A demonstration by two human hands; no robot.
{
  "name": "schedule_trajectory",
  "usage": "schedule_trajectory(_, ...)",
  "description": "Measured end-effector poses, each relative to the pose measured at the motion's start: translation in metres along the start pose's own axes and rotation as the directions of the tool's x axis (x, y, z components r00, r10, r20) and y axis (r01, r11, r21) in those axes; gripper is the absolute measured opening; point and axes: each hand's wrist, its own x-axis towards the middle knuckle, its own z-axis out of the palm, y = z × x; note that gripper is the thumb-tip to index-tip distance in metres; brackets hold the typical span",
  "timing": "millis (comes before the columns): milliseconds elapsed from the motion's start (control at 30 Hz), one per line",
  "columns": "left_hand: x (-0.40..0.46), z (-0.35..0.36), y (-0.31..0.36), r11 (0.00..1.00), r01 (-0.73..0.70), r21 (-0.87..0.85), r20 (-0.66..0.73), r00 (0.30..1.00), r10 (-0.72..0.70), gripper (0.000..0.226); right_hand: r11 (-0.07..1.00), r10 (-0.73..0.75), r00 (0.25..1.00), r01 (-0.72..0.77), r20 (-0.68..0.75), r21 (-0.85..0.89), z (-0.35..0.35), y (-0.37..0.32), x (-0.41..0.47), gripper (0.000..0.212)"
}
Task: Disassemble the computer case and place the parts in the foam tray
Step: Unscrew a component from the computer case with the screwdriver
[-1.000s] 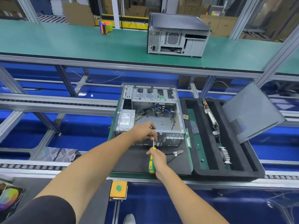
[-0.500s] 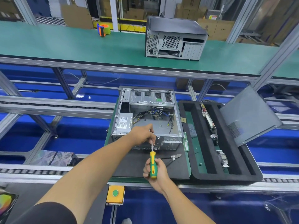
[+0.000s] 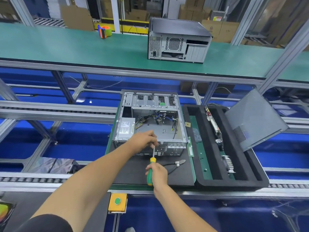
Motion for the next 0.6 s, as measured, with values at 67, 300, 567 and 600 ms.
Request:
schedule_trajectory(67, -0.003, 0.004, -0.012, 0.960, -0.139, 0.242, -0.029, 0.988, 0.151, 0.016, 0.998, -0.007, 1.000, 0.008, -0.012, 0.064, 0.008, -0.001, -0.003, 0.019)
schedule_trajectory(300, -0.029, 0.072, -0.042, 0.970, 0.153, 0.188, -0.531, 0.847, -0.031, 0.033, 0.997, -0.080, 0.997, 0.080, -0.011, 0.004, 0.001, 0.006, 0.004, 0.029)
schedule_trajectory(567, -0.026, 0.086, -0.025, 0.840, 0.093, -0.534, -0.252, 0.931, -0.263, 0.030, 0.919, -0.213, 0.975, 0.223, 0.067, -0.325, -0.013, 0.006, 0.005, 0.033)
schedule_trajectory(600, -0.025, 0.088, -0.026, 0.823, 0.092, -0.560, -0.252, 0.928, -0.275, 0.029, 0.881, -0.251, 0.967, 0.241, 0.029, -0.408, -0.016, 0.006, 0.004, 0.031)
